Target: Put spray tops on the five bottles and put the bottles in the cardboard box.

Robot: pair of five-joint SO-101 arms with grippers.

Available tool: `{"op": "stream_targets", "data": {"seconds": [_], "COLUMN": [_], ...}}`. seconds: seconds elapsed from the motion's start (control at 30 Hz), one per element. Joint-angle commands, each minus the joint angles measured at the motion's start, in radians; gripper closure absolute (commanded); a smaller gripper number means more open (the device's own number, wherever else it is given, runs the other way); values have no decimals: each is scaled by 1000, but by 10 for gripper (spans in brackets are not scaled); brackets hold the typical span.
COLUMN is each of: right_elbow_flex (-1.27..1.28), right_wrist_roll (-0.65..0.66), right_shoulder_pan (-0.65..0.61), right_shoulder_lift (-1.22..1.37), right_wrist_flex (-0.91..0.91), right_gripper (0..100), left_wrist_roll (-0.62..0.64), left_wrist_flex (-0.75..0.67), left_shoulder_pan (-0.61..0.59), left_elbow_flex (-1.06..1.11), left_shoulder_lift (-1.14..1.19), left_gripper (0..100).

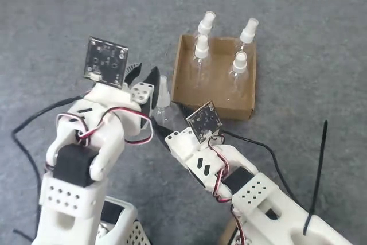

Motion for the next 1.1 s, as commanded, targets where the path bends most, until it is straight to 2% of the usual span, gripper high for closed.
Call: {"op": "stream_targets", "data": {"seconds": [0.0,0.47,1.07], "right_elbow_flex": [-9,-9,5], "right_wrist_roll": [-8,-8,-8], "right_shoulder_pan": [10,10,12], "right_shoulder_lift": [-35,-35,-44], "right_wrist_flex": [-22,-22,-27], "right_gripper": [993,993,993], "left_wrist_roll": [-8,-54,-44], "left_wrist_flex": [-40,-35,3], "left_shoulder_pan": [14,2,0], "left_elbow_flex": [-5,111,188], "left_shoulder_lift": [9,0,-23], "left_gripper": [906,906,906]}}
